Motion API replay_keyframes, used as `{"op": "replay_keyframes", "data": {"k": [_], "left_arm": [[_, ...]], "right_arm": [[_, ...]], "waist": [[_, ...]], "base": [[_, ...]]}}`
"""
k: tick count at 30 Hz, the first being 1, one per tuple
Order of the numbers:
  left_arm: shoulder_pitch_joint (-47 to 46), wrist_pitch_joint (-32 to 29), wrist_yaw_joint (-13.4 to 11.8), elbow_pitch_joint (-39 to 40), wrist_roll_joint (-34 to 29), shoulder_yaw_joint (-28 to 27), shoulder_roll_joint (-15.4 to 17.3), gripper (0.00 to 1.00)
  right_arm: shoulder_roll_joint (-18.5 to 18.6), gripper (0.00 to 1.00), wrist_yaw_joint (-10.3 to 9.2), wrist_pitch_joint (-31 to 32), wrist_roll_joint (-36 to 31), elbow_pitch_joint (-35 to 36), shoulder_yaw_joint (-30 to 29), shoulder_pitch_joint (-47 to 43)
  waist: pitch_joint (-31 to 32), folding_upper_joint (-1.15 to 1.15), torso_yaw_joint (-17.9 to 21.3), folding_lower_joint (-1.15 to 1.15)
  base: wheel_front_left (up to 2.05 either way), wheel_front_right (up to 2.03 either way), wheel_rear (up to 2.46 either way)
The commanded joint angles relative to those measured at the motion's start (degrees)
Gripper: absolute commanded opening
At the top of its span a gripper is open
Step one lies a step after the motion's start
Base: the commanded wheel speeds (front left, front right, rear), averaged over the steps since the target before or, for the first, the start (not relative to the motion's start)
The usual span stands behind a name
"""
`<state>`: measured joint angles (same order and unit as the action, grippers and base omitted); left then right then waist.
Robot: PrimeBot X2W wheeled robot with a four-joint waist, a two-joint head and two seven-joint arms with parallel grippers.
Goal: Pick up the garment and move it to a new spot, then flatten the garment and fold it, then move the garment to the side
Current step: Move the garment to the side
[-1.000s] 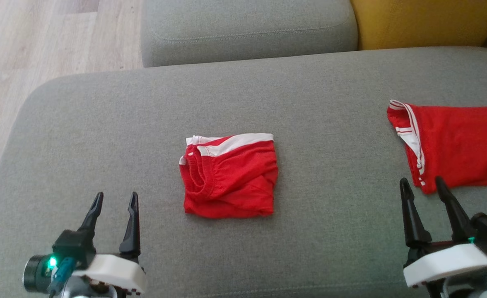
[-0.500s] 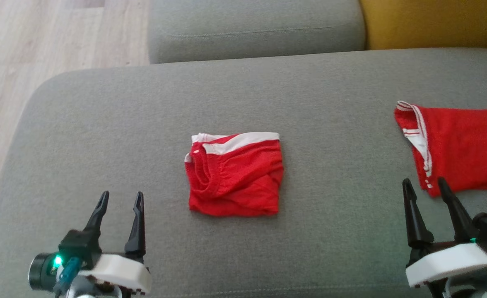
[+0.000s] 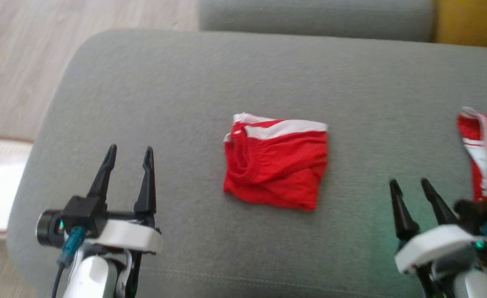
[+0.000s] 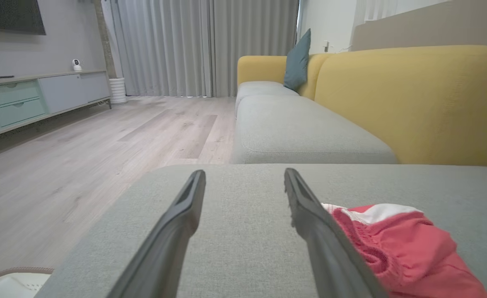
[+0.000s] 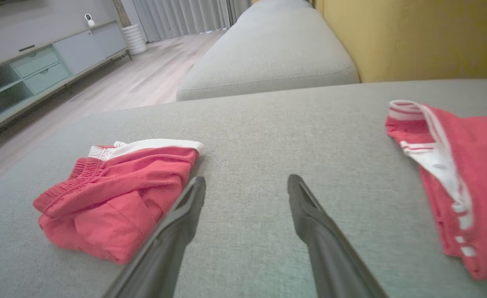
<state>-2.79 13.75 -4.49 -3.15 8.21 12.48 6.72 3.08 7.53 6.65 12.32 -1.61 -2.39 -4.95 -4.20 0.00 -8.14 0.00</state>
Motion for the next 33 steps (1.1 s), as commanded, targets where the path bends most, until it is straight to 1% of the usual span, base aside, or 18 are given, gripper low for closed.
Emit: {"op": "replay_keyframes", "data": {"k": [1,8,13,18,22,27,28,29,30,31,33], "left_arm": [[-3.64,0.65,0.03,1.83,-0.08,-1.7,0.07,1.0],[-6.12,1.2,0.27,1.52,-0.01,-1.41,-1.16,1.0],[-6.53,1.23,0.49,2.36,-0.86,-1.51,-1.64,1.0],[-6.51,1.24,1.11,2.66,-1.16,-1.64,-1.99,1.0],[-6.73,1.24,1.47,2.83,-1.28,-2.01,-2.23,1.0],[-7.0,1.24,1.75,2.89,-1.59,-2.34,-2.4,1.0],[-7.07,1.24,1.86,2.83,-1.68,-2.43,-2.52,1.0],[-7.07,1.24,1.86,2.83,-1.68,-2.43,-2.52,1.0],[-7.09,1.24,1.93,2.75,-1.7,-2.49,-2.57,1.0],[-7.1,1.24,1.99,2.67,-1.75,-2.55,-2.61,1.0],[-7.09,1.24,2.1,2.51,-1.8,-2.66,-2.7,1.0]], "right_arm": [[1.33,1.0,-0.04,0.14,0.41,0.19,2.09,4.35],[0.94,1.0,-0.04,0.89,2.99,-10.09,5.15,11.9],[0.5,1.0,-0.04,1.17,4.92,-16.86,8.36,16.24],[0.04,1.0,-0.04,3.03,7.44,-23.05,9.79,18.91],[-0.1,1.0,-0.04,5.01,10.13,-25.3,12.19,20.4],[-0.14,1.0,-0.04,6.84,10.95,-26.68,14.2,21.97],[-0.15,0.48,-0.04,8.06,11.25,-27.5,14.72,22.55],[-0.15,0.48,-0.04,8.06,11.25,-27.5,14.72,22.55],[-0.16,0.16,-0.04,8.58,11.21,-27.82,14.97,22.75],[-0.16,0.0,-0.04,8.82,11.4,-27.93,15.08,22.88],[-0.16,0.0,-0.04,8.63,11.11,-27.78,15.03,23.05]], "waist": [[-2.78,0.0,-3.13,0.0],[-5.28,0.0,-6.59,0.0],[-5.98,0.0,-7.41,0.0],[-6.21,0.0,-7.58,0.0],[-6.68,0.0,-7.32,0.0],[-7.18,0.0,-6.93,0.0],[-7.33,0.0,-6.79,0.0],[-7.33,0.0,-6.79,0.0],[-7.37,0.0,-6.74,0.0],[-7.39,0.0,-6.69,0.0],[-7.37,0.0,-6.62,0.0]], "base": [[0.0,0.0,0.0],[0.0,0.0,0.0],[0.0,0.0,0.0],[0.0,0.0,0.0],[0.0,0.0,0.0],[0.0,0.0,0.0],[0.0,0.0,0.0],[0.0,0.0,0.0],[0.0,0.0,0.0],[0.0,0.0,0.0],[0.0,0.0,0.0]]}}
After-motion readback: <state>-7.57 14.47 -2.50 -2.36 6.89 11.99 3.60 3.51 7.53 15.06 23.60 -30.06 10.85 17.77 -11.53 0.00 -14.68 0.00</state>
